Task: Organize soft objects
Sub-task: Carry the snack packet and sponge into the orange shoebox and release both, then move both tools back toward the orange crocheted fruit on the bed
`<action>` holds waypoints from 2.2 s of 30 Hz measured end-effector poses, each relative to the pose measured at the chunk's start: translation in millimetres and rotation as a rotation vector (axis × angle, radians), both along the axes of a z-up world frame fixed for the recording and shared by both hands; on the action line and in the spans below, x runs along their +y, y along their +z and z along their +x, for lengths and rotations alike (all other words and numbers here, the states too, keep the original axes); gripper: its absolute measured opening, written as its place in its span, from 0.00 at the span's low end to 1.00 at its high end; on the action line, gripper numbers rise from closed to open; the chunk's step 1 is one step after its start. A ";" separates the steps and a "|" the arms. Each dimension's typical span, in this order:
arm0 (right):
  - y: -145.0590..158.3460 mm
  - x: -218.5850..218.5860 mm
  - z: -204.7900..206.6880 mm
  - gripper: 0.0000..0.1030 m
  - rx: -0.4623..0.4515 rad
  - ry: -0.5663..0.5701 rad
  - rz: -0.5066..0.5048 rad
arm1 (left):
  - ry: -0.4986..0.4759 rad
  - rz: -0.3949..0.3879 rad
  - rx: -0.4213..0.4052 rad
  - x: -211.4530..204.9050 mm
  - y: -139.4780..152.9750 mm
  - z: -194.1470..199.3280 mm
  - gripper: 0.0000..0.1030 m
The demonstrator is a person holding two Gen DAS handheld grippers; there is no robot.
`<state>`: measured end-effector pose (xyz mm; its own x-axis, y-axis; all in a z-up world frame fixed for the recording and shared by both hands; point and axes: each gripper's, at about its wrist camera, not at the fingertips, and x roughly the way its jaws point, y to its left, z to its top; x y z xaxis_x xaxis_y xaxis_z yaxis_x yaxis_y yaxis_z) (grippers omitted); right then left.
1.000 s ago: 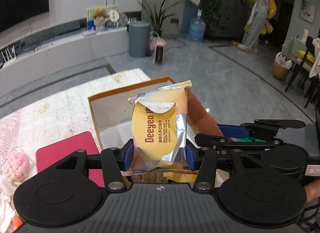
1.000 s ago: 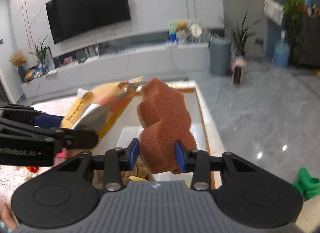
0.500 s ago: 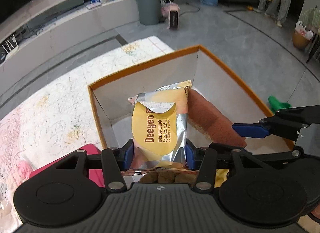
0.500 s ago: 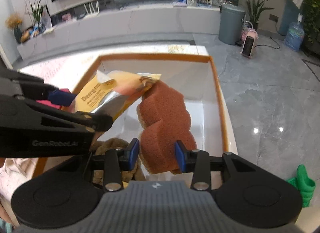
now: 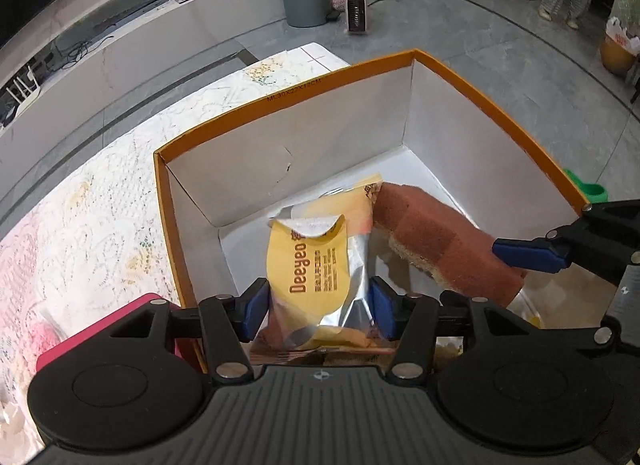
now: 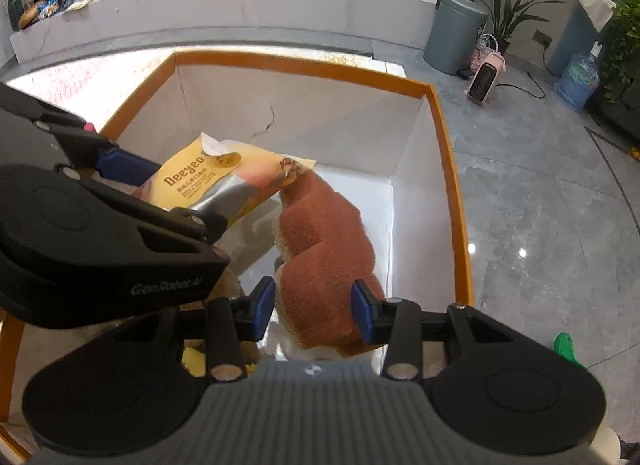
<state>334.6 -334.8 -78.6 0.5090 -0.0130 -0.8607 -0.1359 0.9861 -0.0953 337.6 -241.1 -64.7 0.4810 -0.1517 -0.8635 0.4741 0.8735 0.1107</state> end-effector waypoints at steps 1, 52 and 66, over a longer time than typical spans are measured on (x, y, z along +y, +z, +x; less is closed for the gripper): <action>-0.9 1.3 -0.2 0.40 0.008 0.006 -0.010 | -0.007 -0.001 -0.016 1.2 3.1 -1.7 0.62; 46.4 147.1 -176.0 0.80 -0.320 0.008 0.390 | 0.346 -0.195 -0.421 236.9 48.1 -196.6 0.70; -0.4 234.8 -156.4 0.79 -0.227 0.105 0.314 | 0.457 -0.200 -0.294 308.2 5.3 -200.5 0.70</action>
